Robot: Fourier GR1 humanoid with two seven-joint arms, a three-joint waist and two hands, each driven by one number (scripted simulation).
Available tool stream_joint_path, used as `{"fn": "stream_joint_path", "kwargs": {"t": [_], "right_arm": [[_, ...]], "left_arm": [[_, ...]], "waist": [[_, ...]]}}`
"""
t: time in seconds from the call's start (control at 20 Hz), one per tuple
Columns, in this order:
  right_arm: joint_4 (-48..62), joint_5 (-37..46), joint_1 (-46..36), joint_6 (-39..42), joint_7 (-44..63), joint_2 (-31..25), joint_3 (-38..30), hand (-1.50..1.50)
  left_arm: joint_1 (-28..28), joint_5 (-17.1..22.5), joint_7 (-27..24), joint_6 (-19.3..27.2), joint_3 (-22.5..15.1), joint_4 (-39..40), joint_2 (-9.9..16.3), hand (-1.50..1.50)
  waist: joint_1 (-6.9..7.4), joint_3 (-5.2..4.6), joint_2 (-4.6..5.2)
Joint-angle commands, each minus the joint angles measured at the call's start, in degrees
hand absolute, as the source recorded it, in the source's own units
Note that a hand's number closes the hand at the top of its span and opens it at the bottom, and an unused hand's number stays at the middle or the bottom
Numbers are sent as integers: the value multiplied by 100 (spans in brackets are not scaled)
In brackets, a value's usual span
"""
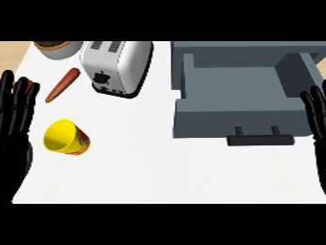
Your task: Pick up the cup, place it into the drawer and close the drawer
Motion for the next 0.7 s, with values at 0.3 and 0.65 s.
{"fn": "stream_joint_path", "kwargs": {"t": [0.3, 0.65], "right_arm": [[-22, -161, 33, 427, 439, -122, 354, -150], [436, -596, -773, 547, 879, -272, -108, -150]], "left_arm": [[351, 1912, 519, -686, 1124, 762, 293, -150], [-290, 2576, 350, -1236, 1869, 2093, 861, -150]], "waist": [[149, 49, -110], [93, 59, -113]]}}
